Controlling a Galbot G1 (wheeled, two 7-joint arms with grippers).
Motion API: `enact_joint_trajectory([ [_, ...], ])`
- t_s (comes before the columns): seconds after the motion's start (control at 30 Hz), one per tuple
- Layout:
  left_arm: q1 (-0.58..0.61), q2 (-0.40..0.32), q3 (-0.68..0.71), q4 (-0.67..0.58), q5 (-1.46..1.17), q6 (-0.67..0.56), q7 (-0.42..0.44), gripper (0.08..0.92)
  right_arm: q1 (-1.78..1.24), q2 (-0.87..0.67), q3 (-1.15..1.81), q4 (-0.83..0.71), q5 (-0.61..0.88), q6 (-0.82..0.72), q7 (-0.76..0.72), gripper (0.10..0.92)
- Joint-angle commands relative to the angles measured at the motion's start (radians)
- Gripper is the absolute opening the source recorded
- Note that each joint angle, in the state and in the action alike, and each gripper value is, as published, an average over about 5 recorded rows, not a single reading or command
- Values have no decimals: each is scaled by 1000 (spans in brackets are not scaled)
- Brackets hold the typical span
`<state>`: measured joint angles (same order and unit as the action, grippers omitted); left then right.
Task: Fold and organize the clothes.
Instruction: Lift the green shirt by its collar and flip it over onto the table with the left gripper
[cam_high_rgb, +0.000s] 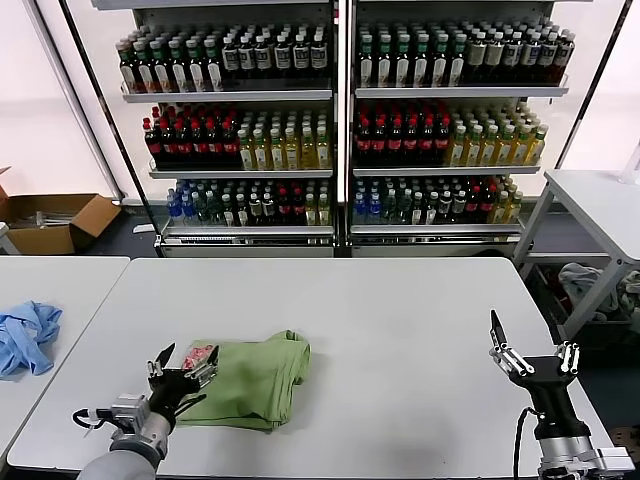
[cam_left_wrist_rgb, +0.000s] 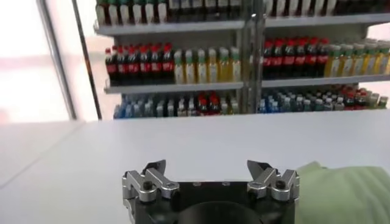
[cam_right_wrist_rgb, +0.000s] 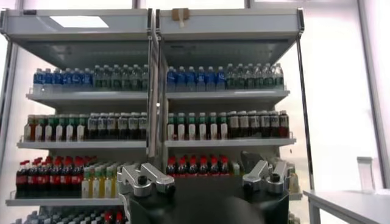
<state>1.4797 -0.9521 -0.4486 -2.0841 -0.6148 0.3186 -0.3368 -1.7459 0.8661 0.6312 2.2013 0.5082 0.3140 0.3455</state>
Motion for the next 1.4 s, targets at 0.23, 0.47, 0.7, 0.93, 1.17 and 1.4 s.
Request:
enact_joint_trajectory([
  [0.23, 19, -13, -84, 121, -147, 45, 82, 823, -4, 7, -2, 2, -2, -1, -2, 823],
  [0.47, 14, -24, -72, 165, -145, 28, 116, 823, -19, 5, 9, 10, 0, 2, -2, 823],
  [0.7, -2, -36, -54, 201, -149, 3, 141, 823, -19, 7, 7, 9, 8, 2, -5, 823],
  [0.93, 8, -44, -32, 193, -132, -47, 169, 768, -19, 7, 11, 5, 23, 2, -3, 823],
  [1.17, 16, -45, -1, 185, -87, -123, 142, 570, -17, 8, 13, 4, 24, 3, -2, 823],
  [1.4, 22, -38, 9, 170, -53, -154, 103, 371, -13, 11, 9, 4, 22, 3, -3, 823],
])
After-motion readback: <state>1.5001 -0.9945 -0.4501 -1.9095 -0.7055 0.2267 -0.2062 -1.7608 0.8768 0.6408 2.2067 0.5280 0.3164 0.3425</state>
